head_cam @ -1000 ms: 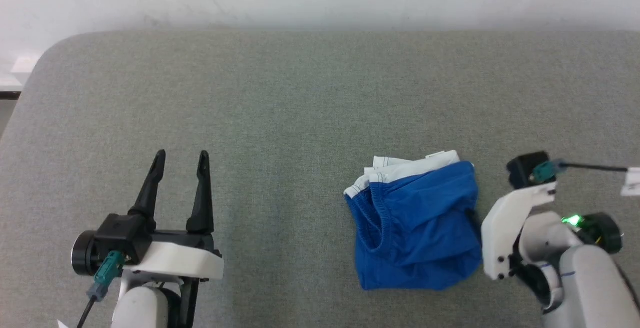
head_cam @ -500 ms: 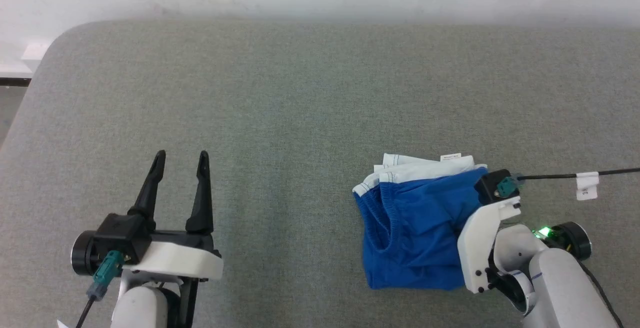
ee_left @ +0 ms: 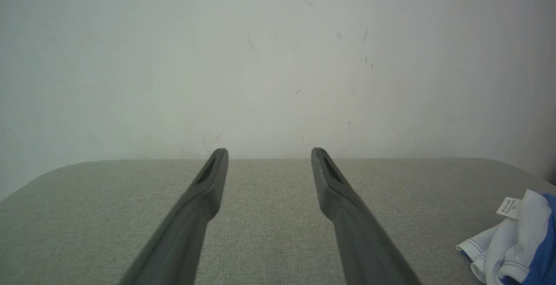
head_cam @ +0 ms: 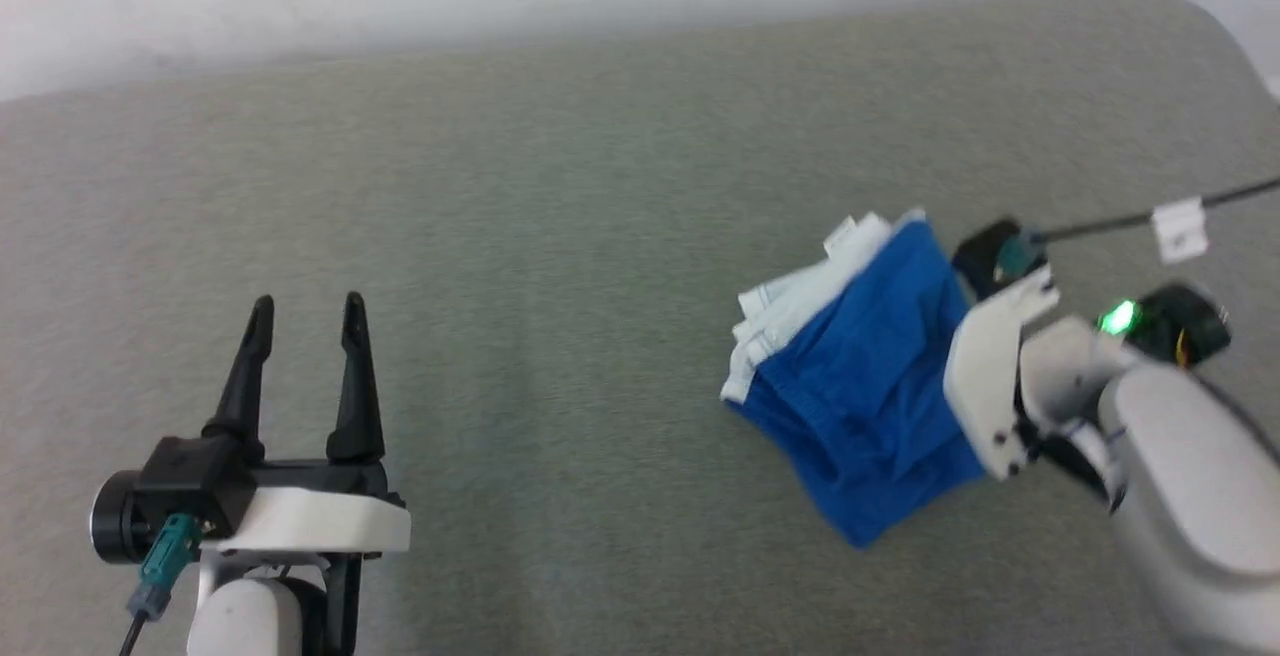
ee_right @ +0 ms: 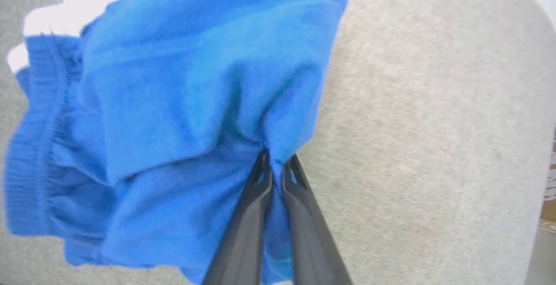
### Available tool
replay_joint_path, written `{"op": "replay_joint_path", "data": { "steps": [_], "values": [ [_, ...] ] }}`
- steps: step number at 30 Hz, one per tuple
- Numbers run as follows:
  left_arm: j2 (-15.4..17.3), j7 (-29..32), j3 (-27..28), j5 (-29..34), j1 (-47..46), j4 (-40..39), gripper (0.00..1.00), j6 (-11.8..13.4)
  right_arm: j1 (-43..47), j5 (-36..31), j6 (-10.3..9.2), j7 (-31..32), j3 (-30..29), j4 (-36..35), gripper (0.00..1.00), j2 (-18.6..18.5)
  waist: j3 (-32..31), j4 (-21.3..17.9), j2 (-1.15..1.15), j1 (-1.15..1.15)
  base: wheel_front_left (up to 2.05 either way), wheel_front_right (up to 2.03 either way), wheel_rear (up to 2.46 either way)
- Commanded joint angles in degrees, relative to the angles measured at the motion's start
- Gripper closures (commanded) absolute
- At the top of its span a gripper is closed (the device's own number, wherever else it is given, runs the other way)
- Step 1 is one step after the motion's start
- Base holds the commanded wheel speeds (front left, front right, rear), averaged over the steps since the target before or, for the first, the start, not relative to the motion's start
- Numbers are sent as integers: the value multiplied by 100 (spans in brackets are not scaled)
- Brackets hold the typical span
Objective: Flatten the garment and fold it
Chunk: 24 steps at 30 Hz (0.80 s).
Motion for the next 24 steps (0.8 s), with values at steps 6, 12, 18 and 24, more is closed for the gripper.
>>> {"op": "replay_joint_path", "data": {
  "steps": [6,12,18,24],
  "values": [
    [-6,-27,-32,74,-332,-189,0,75,-1086,175,-13,-385,92,531,100,-408,981,-1462,0,-1,0,0,0],
    [138,-27,-115,217,-726,-235,0,33,-1782,57,-13,-857,-69,1222,100,-816,1707,-1533,0,-1,0,0,0],
    [264,-27,-181,320,-899,-307,0,15,-2184,-122,-13,-1180,-346,1794,100,-1292,2169,-1264,0,-1,0,0,0],
    [318,-27,-97,331,-836,-499,0,96,-2419,-357,-13,-1320,-835,2250,100,-1696,2376,-1046,0,-1,0,0,0]
  ]
}}
